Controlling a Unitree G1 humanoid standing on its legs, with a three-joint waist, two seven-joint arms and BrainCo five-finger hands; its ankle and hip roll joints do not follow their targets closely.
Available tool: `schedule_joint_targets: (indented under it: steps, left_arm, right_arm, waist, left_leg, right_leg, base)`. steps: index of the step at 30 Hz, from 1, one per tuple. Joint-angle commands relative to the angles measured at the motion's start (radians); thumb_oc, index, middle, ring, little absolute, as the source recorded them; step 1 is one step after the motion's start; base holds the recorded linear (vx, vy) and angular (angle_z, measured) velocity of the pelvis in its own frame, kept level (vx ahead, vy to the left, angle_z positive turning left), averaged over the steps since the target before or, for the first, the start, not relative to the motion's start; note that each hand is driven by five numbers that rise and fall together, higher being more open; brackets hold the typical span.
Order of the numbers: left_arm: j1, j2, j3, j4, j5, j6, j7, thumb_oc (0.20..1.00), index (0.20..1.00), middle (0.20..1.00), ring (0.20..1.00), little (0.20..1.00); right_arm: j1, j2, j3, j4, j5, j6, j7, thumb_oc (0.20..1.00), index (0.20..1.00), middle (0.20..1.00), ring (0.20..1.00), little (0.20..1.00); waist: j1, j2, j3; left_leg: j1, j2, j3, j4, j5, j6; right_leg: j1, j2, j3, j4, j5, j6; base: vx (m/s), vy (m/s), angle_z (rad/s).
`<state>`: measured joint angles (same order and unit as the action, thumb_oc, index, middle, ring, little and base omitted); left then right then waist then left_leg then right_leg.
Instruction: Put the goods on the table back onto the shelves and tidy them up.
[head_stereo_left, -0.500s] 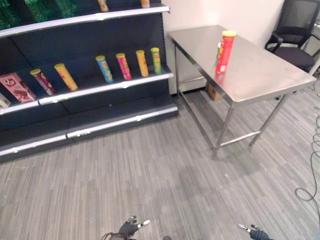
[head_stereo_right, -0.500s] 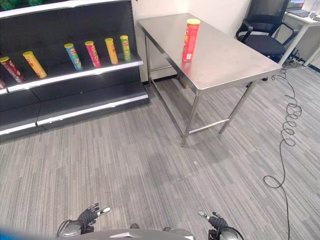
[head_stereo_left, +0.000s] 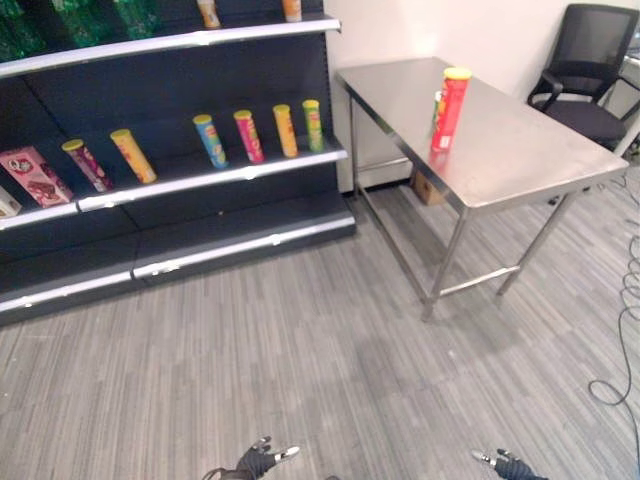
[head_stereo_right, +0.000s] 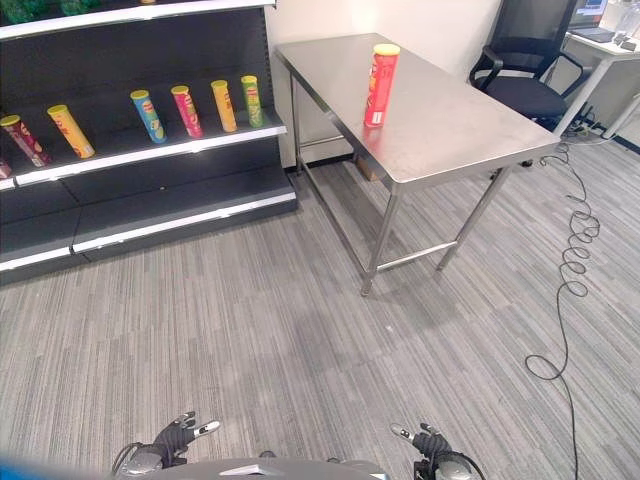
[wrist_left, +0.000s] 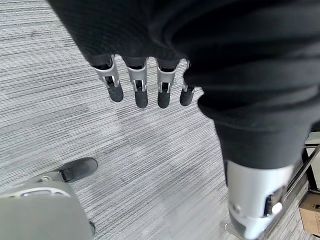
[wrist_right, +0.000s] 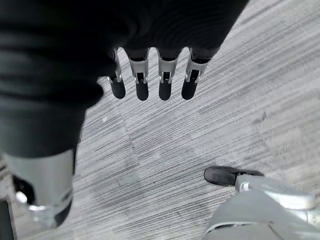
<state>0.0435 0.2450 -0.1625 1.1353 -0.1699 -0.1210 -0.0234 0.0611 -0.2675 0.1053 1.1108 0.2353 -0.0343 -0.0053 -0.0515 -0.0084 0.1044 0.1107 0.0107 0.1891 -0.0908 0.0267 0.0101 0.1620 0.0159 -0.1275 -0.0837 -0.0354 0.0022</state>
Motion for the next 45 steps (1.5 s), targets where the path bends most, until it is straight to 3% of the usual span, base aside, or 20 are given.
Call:
schedule_joint_targets:
  steps: [1, 9, 12, 15, 16, 19, 22, 23, 25, 27, 29, 33, 34, 36, 38, 39, 40, 43, 45]
  left_arm:
    - [-0.067, 0.024, 0.003, 0.034, 0.02, -0.016, -0.005, 1.0, 1.0, 1.0, 1.0, 1.0]
    - [-0.058, 0.023, 0.028, 0.034, -0.029, -0.011, 0.001, 1.0, 1.0, 1.0, 1.0, 1.0]
    - [-0.069, 0.032, 0.029, 0.025, -0.037, -0.012, 0.0, 1.0, 1.0, 1.0, 1.0, 1.0]
    - [-0.074, 0.044, 0.03, 0.016, -0.034, -0.008, 0.003, 1.0, 1.0, 1.0, 1.0, 1.0]
    - [-0.072, 0.045, 0.031, 0.016, -0.031, -0.009, 0.006, 1.0, 1.0, 1.0, 1.0, 1.0]
    - [-0.077, 0.045, 0.03, 0.01, -0.037, -0.017, 0.011, 1.0, 1.0, 1.0, 1.0, 1.0]
    - [-0.094, 0.047, 0.025, 0.013, -0.039, -0.018, 0.015, 1.0, 1.0, 1.0, 1.0, 1.0]
    - [-0.094, 0.046, 0.025, 0.013, -0.039, -0.018, 0.014, 1.0, 1.0, 1.0, 1.0, 1.0]
    - [-0.099, 0.046, 0.024, 0.022, -0.029, -0.015, 0.01, 1.0, 1.0, 1.0, 1.0, 1.0]
    - [-0.1, 0.037, 0.024, 0.039, -0.013, -0.017, 0.006, 1.0, 1.0, 1.0, 1.0, 1.0]
    - [-0.092, 0.026, 0.025, 0.042, -0.013, -0.017, 0.006, 1.0, 1.0, 1.0, 1.0, 1.0]
    - [-0.099, 0.013, 0.01, 0.032, -0.028, -0.014, 0.008, 1.0, 1.0, 1.0, 1.0, 1.0]
    - [-0.098, 0.013, 0.01, 0.032, -0.028, -0.014, 0.008, 1.0, 1.0, 1.0, 1.0, 1.0]
    - [-0.104, 0.007, -0.001, 0.025, -0.034, -0.013, 0.004, 1.0, 1.0, 1.0, 1.0, 1.0]
    - [-0.107, 0.003, -0.003, 0.016, -0.05, -0.01, 0.005, 1.0, 1.0, 1.0, 1.0, 1.0]
    - [-0.112, 0.001, -0.006, 0.004, -0.058, -0.005, 0.006, 1.0, 1.0, 1.0, 1.0, 1.0]
    - [-0.113, 0.002, -0.006, -0.001, -0.059, -0.004, 0.006, 1.0, 1.0, 1.0, 1.0, 1.0]
    - [-0.116, 0.003, -0.011, 0.0, -0.056, 0.001, 0.009, 1.0, 1.0, 1.0, 1.0, 1.0]
    - [-0.122, 0.004, -0.018, 0.005, -0.047, 0.001, 0.014, 1.0, 1.0, 1.0, 1.0, 1.0]
  right_arm:
    - [-0.045, -0.03, 0.033, -0.015, -0.041, -0.025, -0.008, 1.0, 1.0, 1.0, 1.0, 1.0]
    - [-0.053, -0.028, 0.05, -0.01, -0.064, -0.014, -0.006, 1.0, 1.0, 1.0, 1.0, 1.0]
    - [-0.069, -0.034, 0.048, -0.021, -0.064, -0.014, -0.005, 1.0, 1.0, 1.0, 1.0, 1.0]
    - [-0.066, -0.039, 0.043, -0.029, -0.057, -0.014, -0.006, 1.0, 1.0, 1.0, 1.0, 1.0]
    - [-0.06, -0.036, 0.041, -0.033, -0.056, -0.015, -0.006, 1.0, 1.0, 1.0, 1.0, 1.0]
    - [-0.056, -0.039, 0.039, -0.018, -0.052, -0.018, -0.007, 1.0, 1.0, 1.0, 1.0, 1.0]
    - [-0.065, -0.041, 0.035, 0.003, -0.043, -0.015, -0.009, 1.0, 1.0, 1.0, 1.0, 1.0]
    - [-0.066, -0.042, 0.035, 0.003, -0.043, -0.015, -0.009, 1.0, 1.0, 1.0, 1.0, 1.0]
    - [-0.064, -0.038, 0.029, 0.007, -0.044, -0.009, -0.007, 1.0, 1.0, 1.0, 1.0, 1.0]
    - [-0.05, -0.041, 0.016, 0.005, -0.049, -0.011, -0.011, 1.0, 1.0, 1.0, 1.0, 1.0]
    - [-0.045, -0.057, 0.018, 0.002, -0.057, -0.013, -0.007, 1.0, 1.0, 1.0, 1.0, 1.0]
    - [-0.044, -0.089, 0.008, -0.024, -0.04, -0.02, -0.012, 1.0, 1.0, 1.0, 1.0, 1.0]
    - [-0.044, -0.089, 0.008, -0.024, -0.04, -0.02, -0.012, 1.0, 1.0, 1.0, 1.0, 1.0]
    - [-0.036, -0.105, -0.001, -0.048, -0.024, -0.024, -0.012, 1.0, 1.0, 1.0, 1.0, 1.0]
    - [-0.037, -0.11, -0.003, -0.042, -0.014, -0.027, -0.015, 1.0, 1.0, 1.0, 1.0, 1.0]
    - [-0.037, -0.112, -0.003, -0.042, -0.005, -0.028, -0.024, 1.0, 1.0, 1.0, 1.0, 1.0]
    - [-0.04, -0.111, -0.001, -0.034, -0.002, -0.026, -0.024, 1.0, 1.0, 1.0, 1.0, 1.0]
    - [-0.045, -0.108, 0.002, -0.013, 0.001, -0.022, -0.027, 1.0, 1.0, 1.0, 1.0, 1.0]
    - [-0.047, -0.1, 0.011, 0.006, 0.004, -0.018, -0.027, 1.0, 1.0, 1.0, 1.0, 1.0]
  waist:
    - [-0.009, -0.027, 0.006]
    - [0.007, -0.022, 0.016]
    - [0.009, -0.005, 0.045]
    - [-0.009, 0.004, 0.083]
    - [-0.015, 0.01, 0.089]
    - [-0.033, 0.014, 0.094]
    - [-0.061, 0.001, 0.107]
    - [-0.064, 0.007, 0.11]
    - [-0.086, 0.004, 0.114]
    - [-0.099, -0.006, 0.099]
    - [-0.101, -0.005, 0.07]
    - [-0.103, 0.015, 0.047]
    - [-0.104, 0.016, 0.046]
    - [-0.114, 0.023, 0.027]
    - [-0.117, 0.014, 0.021]
    - [-0.113, -0.011, 0.029]
    - [-0.107, -0.019, 0.036]
    - [-0.093, -0.031, 0.049]
    - [-0.065, -0.051, 0.071]
  left_leg:
    - [0.037, 0.026, -0.029, 0.004, -0.077, -0.058]
    - [0.013, -0.003, -0.047, 0.004, -0.083, -0.027]
    - [0.004, -0.033, -0.059, 0.004, -0.094, 0.017]
    - [0.033, -0.057, -0.072, 0.004, -0.111, 0.048]
    - [0.04, -0.054, -0.077, 0.004, -0.115, 0.048]
    - [0.063, -0.057, -0.094, 0.004, -0.139, 0.038]
    - [0.106, -0.075, -0.133, 0.004, -0.174, 0.025]
    - [0.112, -0.069, -0.135, 0.004, -0.177, 0.025]
    - [0.153, -0.066, -0.159, 0.004, -0.202, 0.01]
    - [0.199, -0.068, -0.183, 0.004, -0.241, -0.002]
    - [0.24, -0.043, -0.193, 0.004, -0.265, -0.01]
    - [0.227, 0.014, -0.187, 0.096, -0.139, -0.065]
    - [0.227, 0.015, -0.188, 0.096, -0.139, -0.065]
    - [0.217, 0.05, -0.164, 0.176, -0.077, -0.112]
    - [0.163, 0.074, -0.13, 0.324, -0.007, -0.149]
    - [0.081, 0.112, -0.08, 0.517, 0.077, -0.165]
    - [0.055, 0.134, -0.052, 0.589, 0.1, -0.16]
    - [0.015, 0.158, -0.009, 0.668, 0.105, -0.144]
    - [-0.097, 0.154, 0.013, 0.656, 0.029, -0.107]
  right_leg:
    - [-0.024, -0.113, -0.027, 0.002, 0.033, 0.12]
    - [-0.063, -0.129, -0.002, 0.03, 0.038, 0.132]
    - [-0.197, -0.163, 0.026, 0.27, 0.03, 0.159]
    - [-0.329, -0.18, 0.061, 0.529, 0.13, 0.161]
    - [-0.361, -0.172, 0.069, 0.569, 0.124, 0.155]
    - [-0.419, -0.142, 0.071, 0.466, 0.096, 0.14]
    - [-0.465, -0.122, 0.064, 0.224, 0.154, 0.157]
    - [-0.453, -0.118, 0.057, 0.213, 0.158, 0.157]
    - [-0.473, -0.109, 0.044, 0.066, 0.195, 0.18]
    - [-0.476, -0.11, 0.017, 0.003, 0.21, 0.191]
    - [-0.441, -0.095, -0.021, 0.039, 0.235, 0.162]
    - [-0.398, -0.065, -0.052, 0.082, 0.211, 0.127]
    - [-0.398, -0.065, -0.053, 0.082, 0.211, 0.127]
    - [-0.344, -0.036, -0.078, 0.062, 0.176, 0.098]
    - [-0.281, -0.023, -0.09, 0.033, 0.136, 0.069]
    - [-0.207, -0.015, -0.091, 0.005, 0.096, 0.04]
    - [-0.178, -0.008, -0.087, -0.002, 0.079, 0.023]
    - [-0.135, -0.003, -0.072, -0.004, 0.051, 0.006]
    - [-0.085, -0.017, -0.04, -0.004, 0.026, 0.008]
  base:
    - [0.0, 0.0, 0.0]
    - [0.0, 0.066, -0.06]
    - [-0.02, 0.22, -0.18]
    - [0.03, 0.201, -0.31]
    - [0.13, 0.141, 0.14]
    - [0.21, -0.004, 0.14]
    - [0.25, -0.084, 0.18]
    - [0.27, -0.089, 0.03]
    - [0.32, -0.093, 0.23]
    - [0.47, -0.185, 0.38]
    - [0.59, -0.313, 0.52]
    - [0.33, -0.203, 0.41]
    - [0.22, -0.141, 0.35]
    - [0.3, -0.201, 0.21]
    - [0.34, -0.302, 0.16]
    - [0.38, -0.37, 0.25]
    - [0.37, -0.358, 0.3]
    - [0.21, -0.155, -0.11]
    - [0.25, -0.082, -0.4]
